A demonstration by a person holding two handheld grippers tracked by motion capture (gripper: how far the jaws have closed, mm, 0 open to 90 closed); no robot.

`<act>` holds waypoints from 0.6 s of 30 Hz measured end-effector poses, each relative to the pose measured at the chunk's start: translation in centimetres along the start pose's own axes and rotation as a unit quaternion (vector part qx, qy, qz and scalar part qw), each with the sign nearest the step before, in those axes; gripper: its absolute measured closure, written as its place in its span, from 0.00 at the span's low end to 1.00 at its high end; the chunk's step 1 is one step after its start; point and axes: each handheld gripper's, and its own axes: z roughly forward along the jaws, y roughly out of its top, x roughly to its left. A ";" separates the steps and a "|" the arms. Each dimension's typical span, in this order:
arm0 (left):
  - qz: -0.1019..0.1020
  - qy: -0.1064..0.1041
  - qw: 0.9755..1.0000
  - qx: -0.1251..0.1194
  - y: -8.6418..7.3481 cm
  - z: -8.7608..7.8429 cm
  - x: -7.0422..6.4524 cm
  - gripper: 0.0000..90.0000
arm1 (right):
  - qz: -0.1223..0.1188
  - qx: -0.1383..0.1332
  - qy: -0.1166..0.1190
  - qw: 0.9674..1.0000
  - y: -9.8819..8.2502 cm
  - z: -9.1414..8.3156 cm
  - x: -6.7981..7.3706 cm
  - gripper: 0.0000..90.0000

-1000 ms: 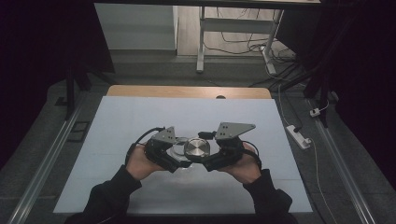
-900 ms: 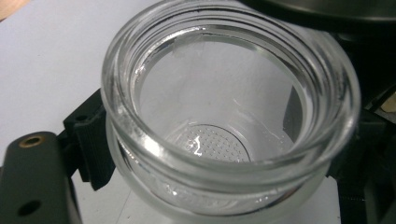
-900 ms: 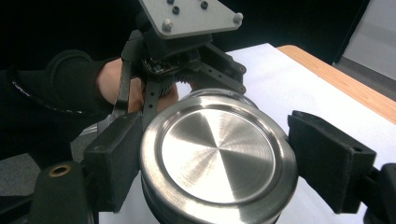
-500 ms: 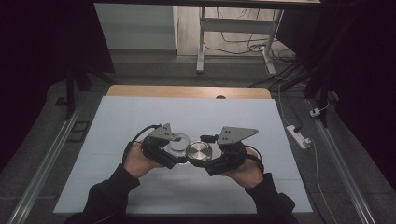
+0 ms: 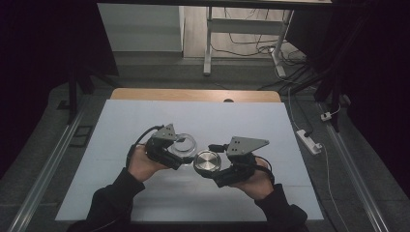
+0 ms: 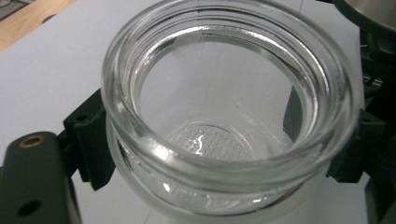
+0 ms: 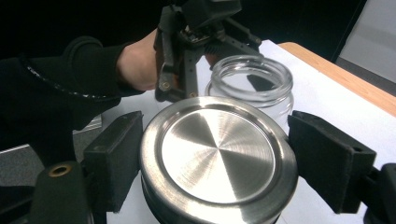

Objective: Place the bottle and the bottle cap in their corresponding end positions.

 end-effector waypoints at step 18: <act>0.002 0.006 1.000 -0.010 0.8 0.1 0.5 0.17 | -0.008 0.002 0.007 1.000 -1.8 0.8 1.1 0.22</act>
